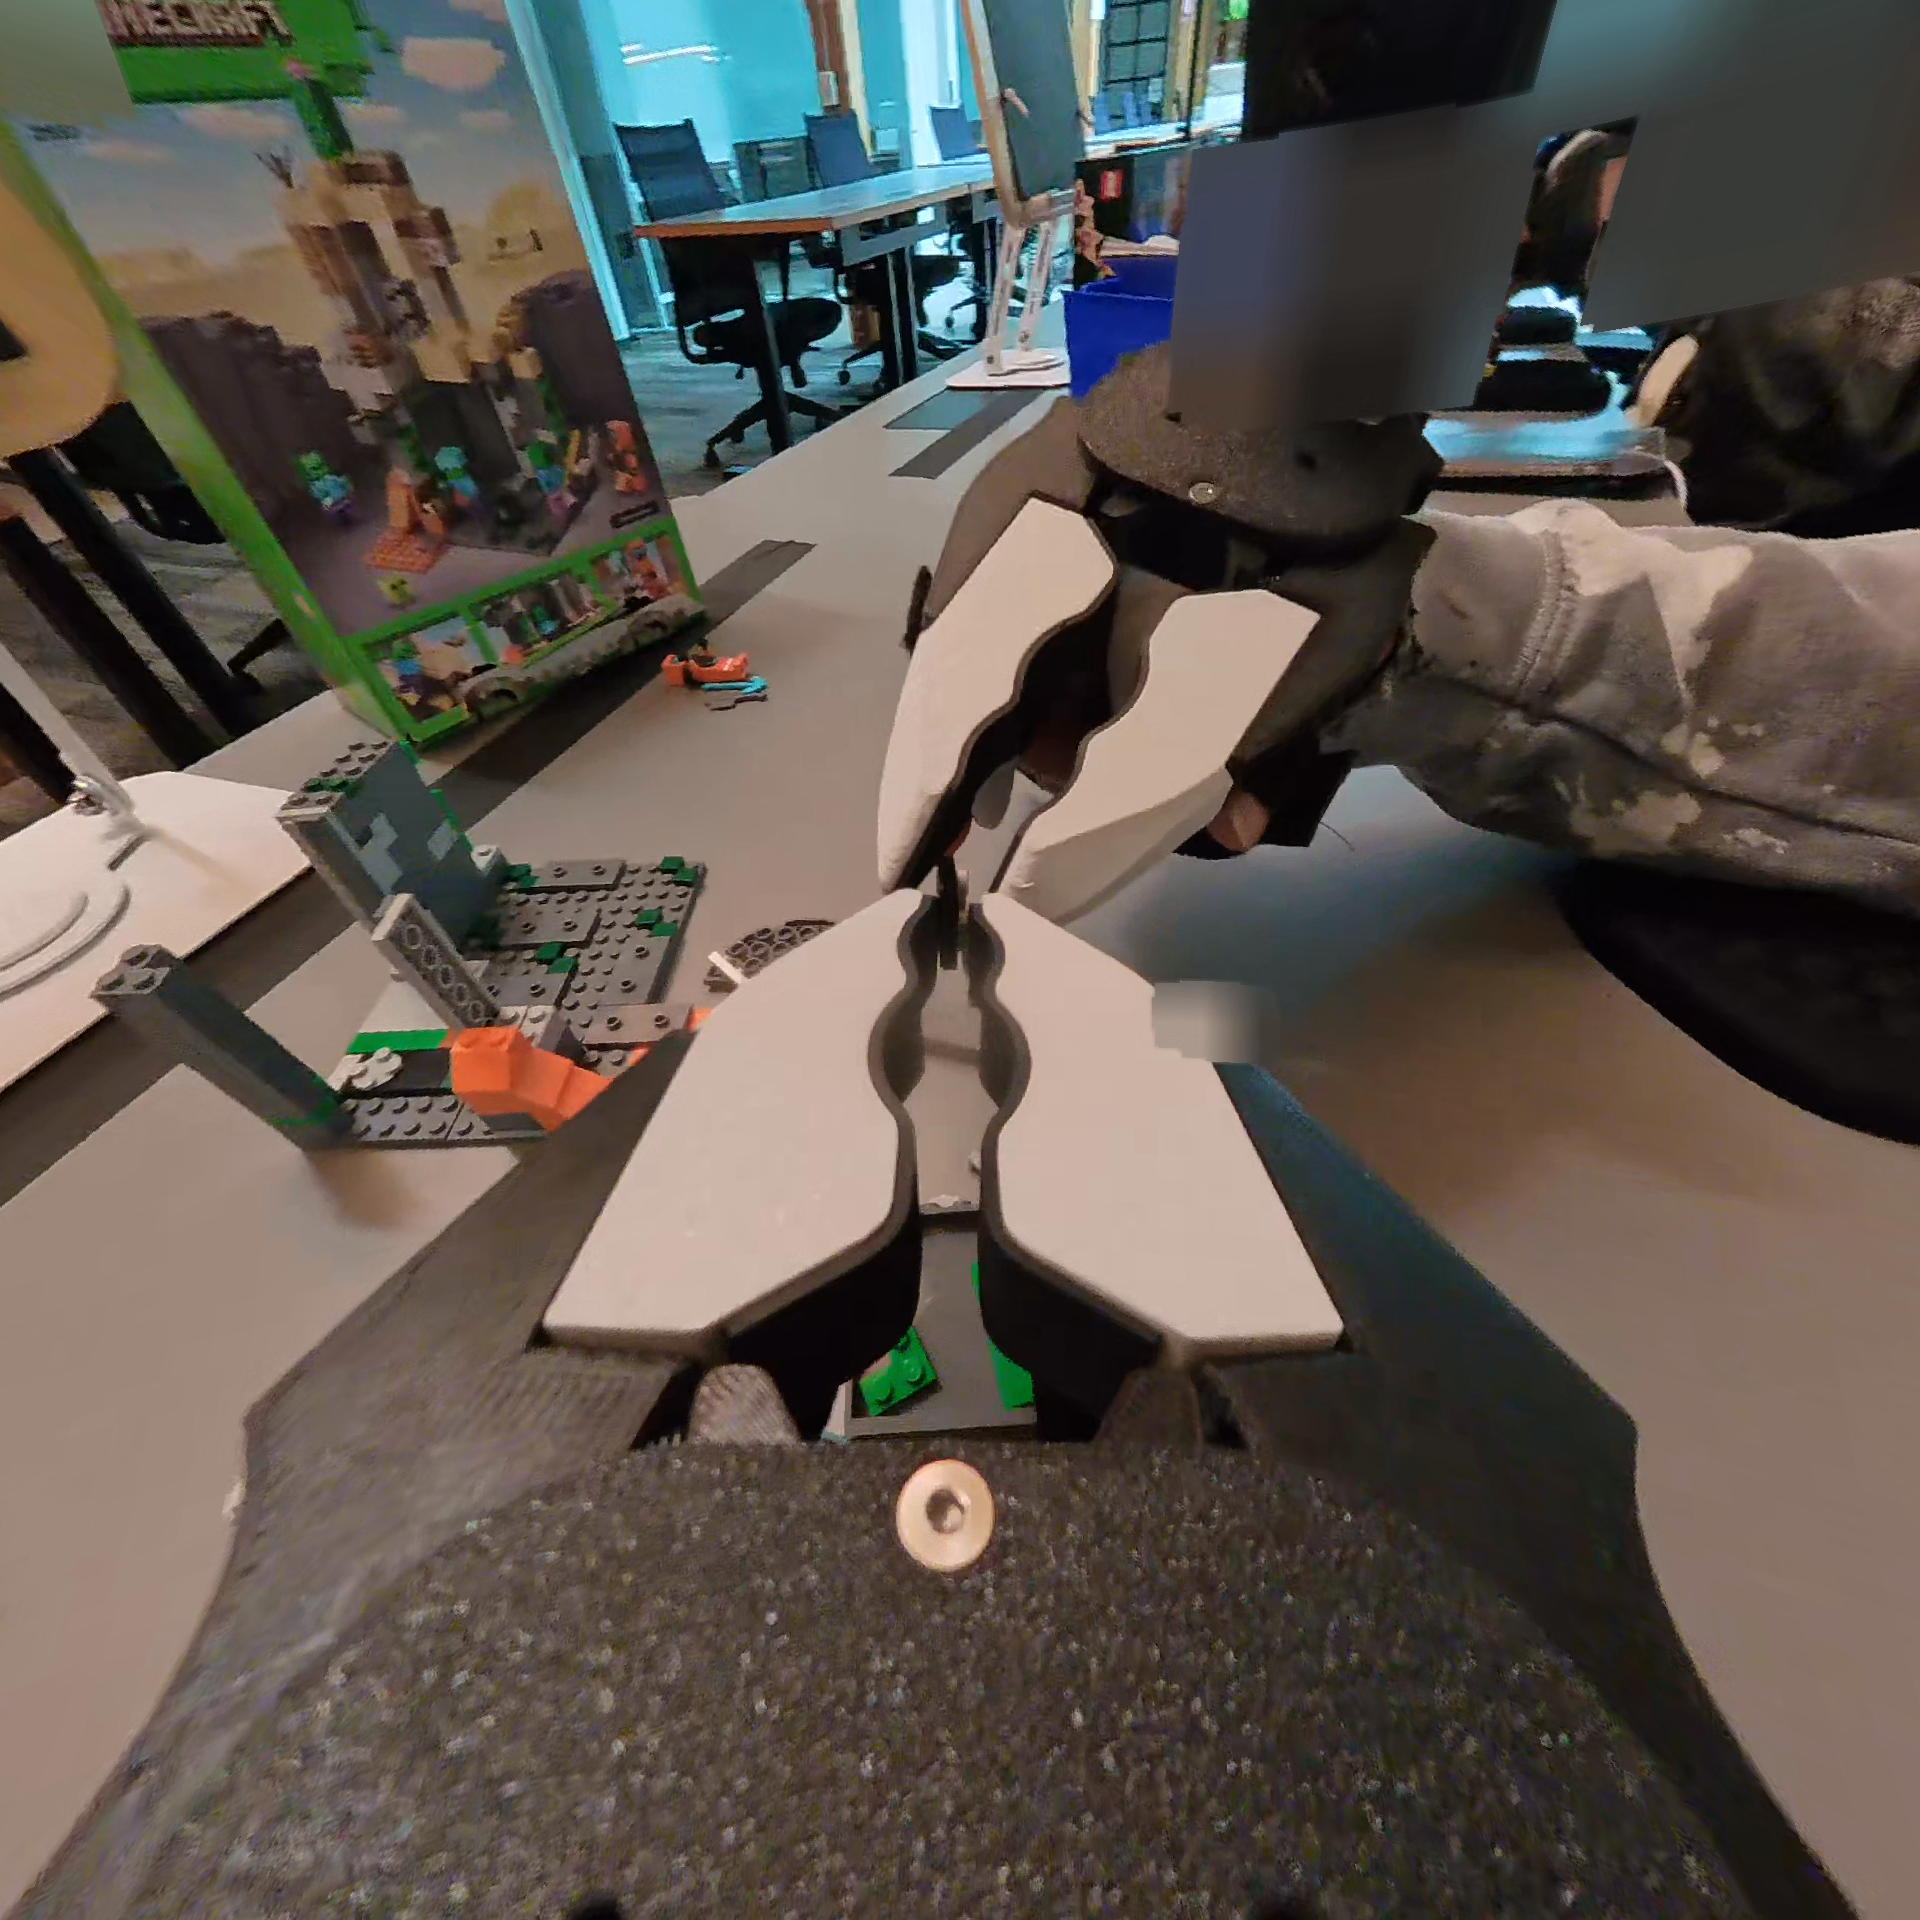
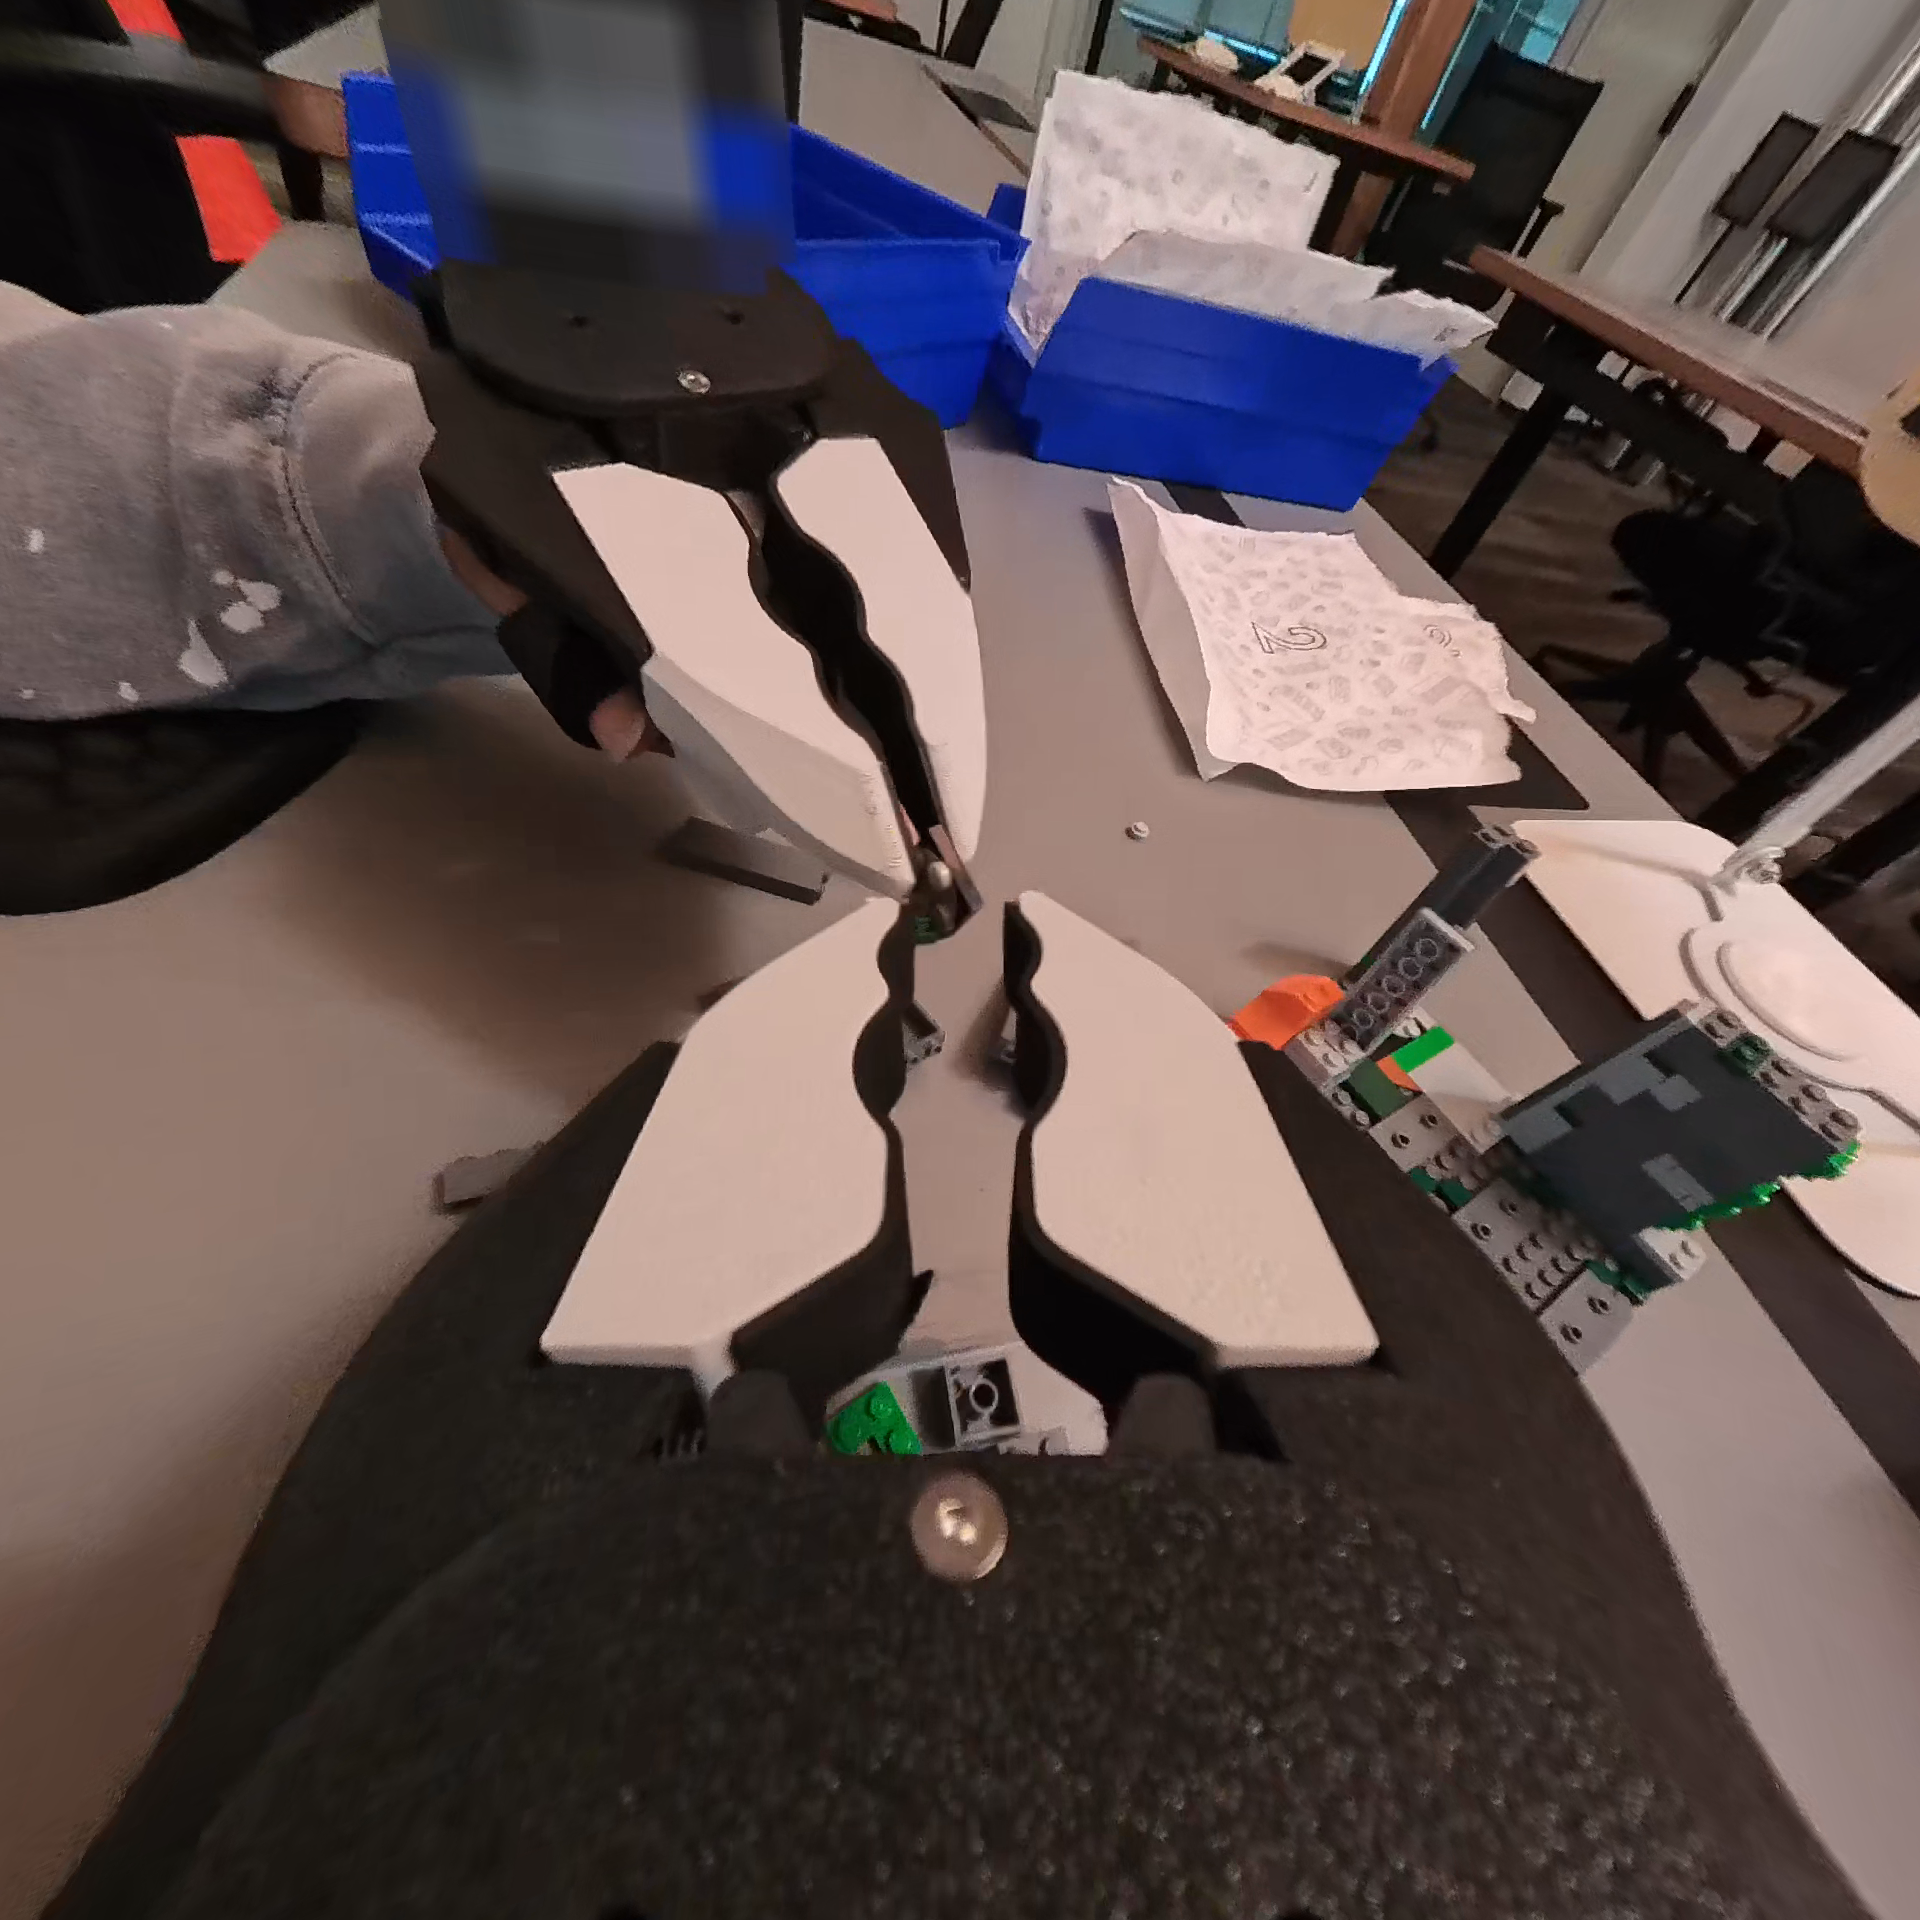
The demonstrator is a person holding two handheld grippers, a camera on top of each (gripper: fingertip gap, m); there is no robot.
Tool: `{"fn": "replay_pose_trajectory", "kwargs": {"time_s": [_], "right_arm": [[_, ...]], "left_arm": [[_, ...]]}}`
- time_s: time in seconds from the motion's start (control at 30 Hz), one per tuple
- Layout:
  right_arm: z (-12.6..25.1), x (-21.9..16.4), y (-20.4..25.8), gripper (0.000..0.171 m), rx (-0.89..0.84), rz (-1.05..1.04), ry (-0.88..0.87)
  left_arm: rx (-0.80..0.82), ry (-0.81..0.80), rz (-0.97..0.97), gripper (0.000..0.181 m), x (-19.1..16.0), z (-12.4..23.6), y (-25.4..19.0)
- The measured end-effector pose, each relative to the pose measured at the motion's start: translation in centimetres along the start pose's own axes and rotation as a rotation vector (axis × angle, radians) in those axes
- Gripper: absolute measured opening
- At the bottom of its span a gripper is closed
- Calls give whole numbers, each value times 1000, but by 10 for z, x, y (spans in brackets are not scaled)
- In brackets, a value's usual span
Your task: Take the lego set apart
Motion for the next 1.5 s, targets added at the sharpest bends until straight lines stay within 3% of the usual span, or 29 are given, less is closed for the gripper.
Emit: {"fn": "replay_pose_trajectory", "kwargs": {"time_s": [0.1,0.37,0.57,0.83,1.5], "right_arm": [[1,0,3,6,2,51,4],[0,1,6,2,-61,195,85],[-3,-1,11,2,-38,240,132],[-1,-5,14,2,65,176,137],[5,-8,18,2,201,75,135]], "left_arm": [[-18,22,2,7,-3,3,2],[-59,23,63,12,-6,12,9],[-32,47,-6,13,-8,10,7],[-90,73,-34,4,-10,9,0],[-189,135,-58,6,-15,7,-11]]}}
Point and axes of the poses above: each gripper's, where its closed fingertips meet, z back along the fingers, x out of its top, y = z × x across the jaws, the point moved 8 cm from there along z, back along the fingers, and after that the axes turned 2 degrees about z, right-handed, at the moved point
